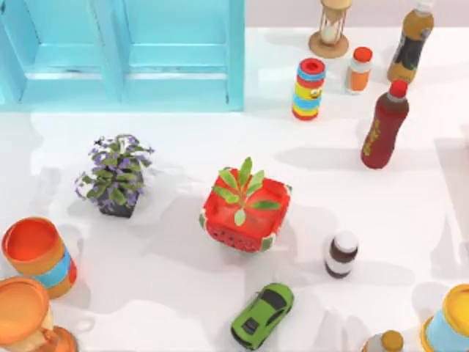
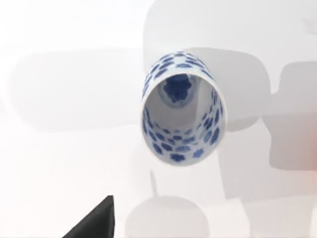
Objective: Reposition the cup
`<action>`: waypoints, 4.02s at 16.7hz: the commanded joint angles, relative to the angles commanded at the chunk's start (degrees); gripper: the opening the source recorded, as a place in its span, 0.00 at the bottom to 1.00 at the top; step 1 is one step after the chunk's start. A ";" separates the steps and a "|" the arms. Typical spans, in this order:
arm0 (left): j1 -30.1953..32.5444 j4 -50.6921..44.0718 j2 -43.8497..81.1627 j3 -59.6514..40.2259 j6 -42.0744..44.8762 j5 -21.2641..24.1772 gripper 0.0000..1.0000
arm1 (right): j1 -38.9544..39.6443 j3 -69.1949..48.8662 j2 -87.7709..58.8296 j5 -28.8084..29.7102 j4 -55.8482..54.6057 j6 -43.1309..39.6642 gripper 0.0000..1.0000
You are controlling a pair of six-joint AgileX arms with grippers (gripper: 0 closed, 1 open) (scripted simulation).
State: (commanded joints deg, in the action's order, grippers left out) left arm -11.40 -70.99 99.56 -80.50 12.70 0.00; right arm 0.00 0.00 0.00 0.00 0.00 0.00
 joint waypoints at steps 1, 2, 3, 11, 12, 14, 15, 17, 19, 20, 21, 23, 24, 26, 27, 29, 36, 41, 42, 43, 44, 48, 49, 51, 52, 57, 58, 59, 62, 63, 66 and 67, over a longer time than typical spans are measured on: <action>0.00 0.00 0.00 0.00 0.00 0.00 1.00 | 0.00 0.00 0.00 0.00 0.00 0.00 1.00; 0.29 0.11 -0.14 0.14 -0.03 -0.01 1.00 | 0.00 0.00 0.00 0.00 0.00 0.00 1.00; 0.24 0.24 -0.16 0.27 -0.04 0.00 1.00 | 0.00 0.00 0.00 0.00 0.00 0.00 1.00; -0.77 12.42 2.59 9.83 0.78 0.00 1.00 | 0.00 0.00 0.00 0.00 0.00 0.00 1.00; -0.67 14.67 3.41 11.29 0.72 0.02 1.00 | 0.00 0.00 0.00 0.00 0.00 0.00 1.00; -0.44 19.20 4.94 13.98 0.50 0.04 1.00 | 0.00 0.00 0.00 0.00 0.00 0.00 1.00; -0.33 20.82 5.55 15.05 0.40 0.04 1.00 | 0.00 0.00 0.00 0.00 0.00 0.00 1.00; -0.20 22.27 6.16 16.11 0.30 0.02 1.00 | 0.00 0.00 0.00 0.00 0.00 0.00 1.00; -0.20 22.27 6.16 16.11 0.30 0.02 1.00 | 0.00 0.00 0.00 0.00 0.00 0.00 1.00; -0.20 22.27 6.16 16.11 0.30 0.02 1.00 | 0.00 0.00 0.00 0.00 0.00 0.00 1.00; -0.20 22.27 6.16 16.11 0.30 0.02 0.92 | 0.00 0.00 0.00 0.00 0.00 0.00 1.00; -0.20 22.27 6.16 16.11 0.30 0.02 0.77 | 0.00 0.00 0.00 0.00 0.00 0.00 1.00; -0.20 22.27 6.16 16.11 0.30 0.02 0.70 | 0.00 0.00 0.00 0.00 0.00 0.00 1.00; -0.20 22.27 6.16 16.11 0.30 0.02 0.55 | 0.00 0.00 0.00 0.00 0.00 0.00 1.00; -0.20 22.27 6.16 16.11 0.30 0.02 0.47 | 0.00 0.00 0.00 0.00 0.00 0.00 1.00; -0.20 22.27 6.16 16.11 0.30 0.02 0.32 | 0.00 0.00 0.00 0.00 0.00 0.00 1.00; -0.20 22.27 6.16 16.11 0.30 0.02 0.00 | 0.00 0.00 0.00 0.00 0.00 0.00 1.00; -0.20 22.27 6.16 16.11 0.30 0.02 0.00 | 0.00 0.00 0.00 0.00 0.00 0.00 1.00; -0.26 22.26 6.05 16.08 0.37 0.01 0.00 | 0.00 0.00 0.00 0.00 0.00 0.00 1.00; -0.40 22.13 6.15 15.94 0.51 0.02 0.00 | 0.00 0.00 0.00 0.00 0.00 0.00 1.00; -1.12 21.45 6.70 15.23 1.23 0.03 0.00 | 0.00 0.00 0.00 0.00 0.00 0.00 1.00; -7.67 15.29 10.95 7.37 7.83 0.05 0.00 | 0.00 0.00 0.00 0.00 0.00 0.00 1.00; -9.55 13.62 11.93 4.33 9.75 0.05 0.00 | 0.00 0.00 0.00 0.00 0.00 0.00 1.00; -13.26 10.49 13.64 -2.49 13.49 0.05 0.00 | 0.00 0.00 0.00 0.00 0.00 0.00 1.00; -15.15 8.96 14.46 -5.88 15.40 0.06 0.00 | 0.00 0.00 0.00 0.00 0.00 0.00 1.00; -24.36 1.32 18.22 -17.37 24.65 0.10 0.00 | 0.00 0.00 0.00 0.00 0.00 0.00 1.00; -25.27 0.46 18.59 -18.28 25.56 0.10 0.00 | 0.00 0.00 0.00 0.00 0.00 0.00 1.00; -25.59 0.15 18.71 -18.60 25.89 0.11 0.00 | 0.00 0.00 0.00 0.00 0.00 0.00 1.00; -25.37 0.33 18.45 -18.47 25.92 0.00 0.00 | 0.00 0.00 0.00 0.00 0.00 0.00 1.00; -25.36 0.50 18.49 -18.35 25.94 0.00 0.00 | 0.00 0.00 0.00 0.00 0.00 0.00 1.00; -25.33 3.85 19.24 -15.91 26.09 0.04 0.00 | 0.00 0.00 0.00 0.00 0.00 0.00 1.00; -25.36 5.52 19.67 -14.62 26.13 0.06 0.00 | 0.00 0.00 0.00 0.00 0.00 0.00 1.00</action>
State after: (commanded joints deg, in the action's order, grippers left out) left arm -36.77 -65.46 119.23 -95.13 38.83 0.06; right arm 0.00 0.00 0.00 0.00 0.00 0.00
